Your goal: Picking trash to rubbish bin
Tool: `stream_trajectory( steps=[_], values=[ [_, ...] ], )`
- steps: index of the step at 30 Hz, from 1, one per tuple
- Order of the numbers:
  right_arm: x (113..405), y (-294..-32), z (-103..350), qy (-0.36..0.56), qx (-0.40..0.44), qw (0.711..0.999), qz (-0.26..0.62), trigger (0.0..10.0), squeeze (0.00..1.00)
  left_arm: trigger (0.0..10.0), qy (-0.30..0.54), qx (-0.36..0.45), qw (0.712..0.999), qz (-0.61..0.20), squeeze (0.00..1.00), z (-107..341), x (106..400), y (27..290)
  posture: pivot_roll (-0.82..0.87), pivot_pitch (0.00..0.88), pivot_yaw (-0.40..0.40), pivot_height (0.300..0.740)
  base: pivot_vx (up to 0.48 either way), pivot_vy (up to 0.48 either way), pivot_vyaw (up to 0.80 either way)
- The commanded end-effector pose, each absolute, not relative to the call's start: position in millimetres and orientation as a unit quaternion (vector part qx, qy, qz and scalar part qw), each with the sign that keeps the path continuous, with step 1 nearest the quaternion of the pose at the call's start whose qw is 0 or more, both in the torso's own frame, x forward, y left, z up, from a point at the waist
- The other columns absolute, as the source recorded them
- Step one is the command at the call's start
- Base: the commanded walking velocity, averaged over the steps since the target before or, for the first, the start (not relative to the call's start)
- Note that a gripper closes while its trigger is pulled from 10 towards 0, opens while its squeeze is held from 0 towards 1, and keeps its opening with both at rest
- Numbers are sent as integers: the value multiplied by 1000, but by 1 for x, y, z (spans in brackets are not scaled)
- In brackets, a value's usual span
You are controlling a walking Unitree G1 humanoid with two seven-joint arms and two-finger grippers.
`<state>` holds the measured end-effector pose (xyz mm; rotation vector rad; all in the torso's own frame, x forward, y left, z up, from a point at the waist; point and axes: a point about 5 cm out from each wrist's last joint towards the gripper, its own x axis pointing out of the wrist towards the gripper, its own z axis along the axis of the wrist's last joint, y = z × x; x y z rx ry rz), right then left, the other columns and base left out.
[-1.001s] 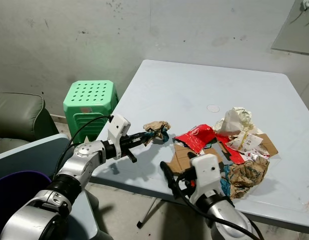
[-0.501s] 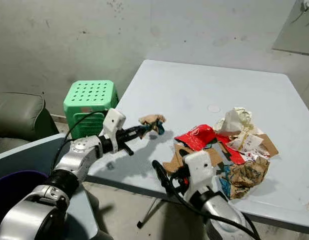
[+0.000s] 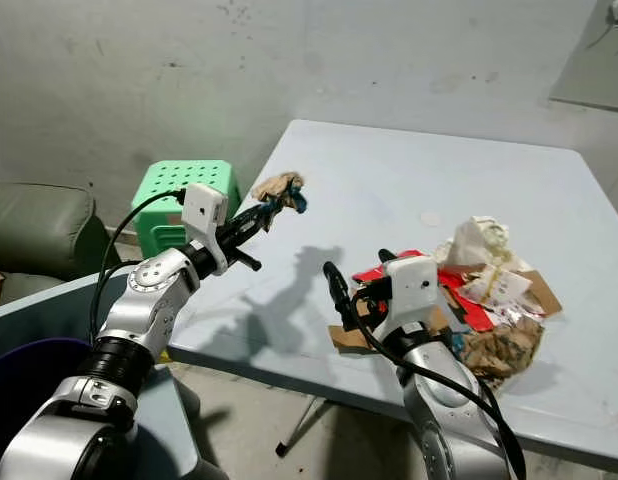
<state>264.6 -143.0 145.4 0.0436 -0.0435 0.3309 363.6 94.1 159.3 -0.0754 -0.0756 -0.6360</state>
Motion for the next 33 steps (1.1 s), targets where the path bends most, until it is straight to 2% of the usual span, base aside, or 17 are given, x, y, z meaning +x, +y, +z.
stream_trajectory(
  steps=[1,7,19,24,33],
  values=[
    [269,-146,147,-28,19,987,156,10000,0,10000,-36,-43,954,-296,0,161,363,96,-62,0,-13,740,0,0,0],
    [277,-145,147,-44,14,988,150,10000,0,10000,-60,-36,968,-243,0,158,347,99,-34,0,-23,740,0,0,0],
    [288,-154,126,-31,-9,996,87,10000,0,10000,-44,-38,993,-98,0,130,328,130,-3,0,-43,740,0,0,0],
    [290,-158,119,-27,-15,998,63,10000,0,10000,-37,-13,995,-89,0,127,328,133,0,0,-49,740,0,0,0],
    [291,-164,113,-23,-15,998,50,10000,0,10000,-40,-17,995,-94,0,133,338,136,-8,0,-47,740,0,0,0]
  ],
)
